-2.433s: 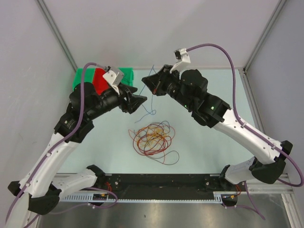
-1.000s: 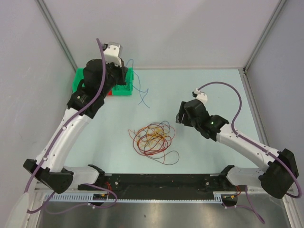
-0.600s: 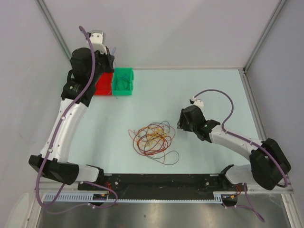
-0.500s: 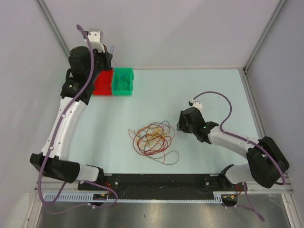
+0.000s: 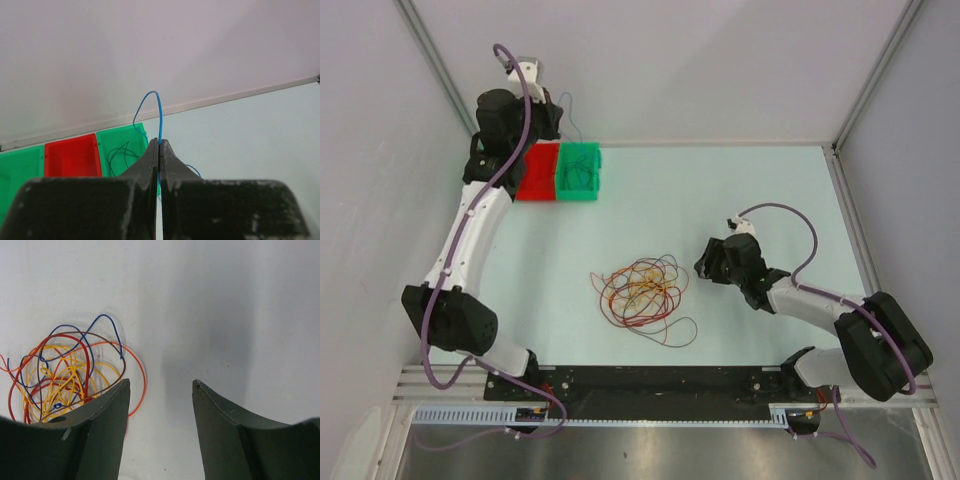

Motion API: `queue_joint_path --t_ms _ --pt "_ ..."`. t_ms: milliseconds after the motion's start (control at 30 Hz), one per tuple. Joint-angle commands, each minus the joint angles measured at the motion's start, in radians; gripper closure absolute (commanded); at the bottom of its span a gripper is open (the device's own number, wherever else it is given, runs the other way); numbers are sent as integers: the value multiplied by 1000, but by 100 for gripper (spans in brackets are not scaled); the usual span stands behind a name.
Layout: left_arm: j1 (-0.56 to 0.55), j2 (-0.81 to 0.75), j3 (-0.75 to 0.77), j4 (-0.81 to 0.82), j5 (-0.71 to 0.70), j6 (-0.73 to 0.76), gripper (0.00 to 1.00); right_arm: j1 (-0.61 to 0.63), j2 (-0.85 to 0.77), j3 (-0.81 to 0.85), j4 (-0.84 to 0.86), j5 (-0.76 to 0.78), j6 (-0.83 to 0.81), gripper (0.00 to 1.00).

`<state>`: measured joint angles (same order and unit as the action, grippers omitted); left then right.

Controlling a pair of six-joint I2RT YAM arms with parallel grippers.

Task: Untangle the cables
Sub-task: Place the cable in the bin.

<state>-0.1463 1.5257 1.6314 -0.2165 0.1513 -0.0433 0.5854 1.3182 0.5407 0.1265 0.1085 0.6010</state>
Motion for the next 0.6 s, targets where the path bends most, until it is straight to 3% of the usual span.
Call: queue_joint_path --t_ms 0,300,567 --pt "13 28 15 127 73 34 100 -67 -10 -22 117 -137 -4 43" --pt "39 108 41 198 148 79 100 -98 13 -28 145 -208 -3 44" --pt "51 165 84 212 119 68 100 -114 24 -33 159 -237 -1 46"
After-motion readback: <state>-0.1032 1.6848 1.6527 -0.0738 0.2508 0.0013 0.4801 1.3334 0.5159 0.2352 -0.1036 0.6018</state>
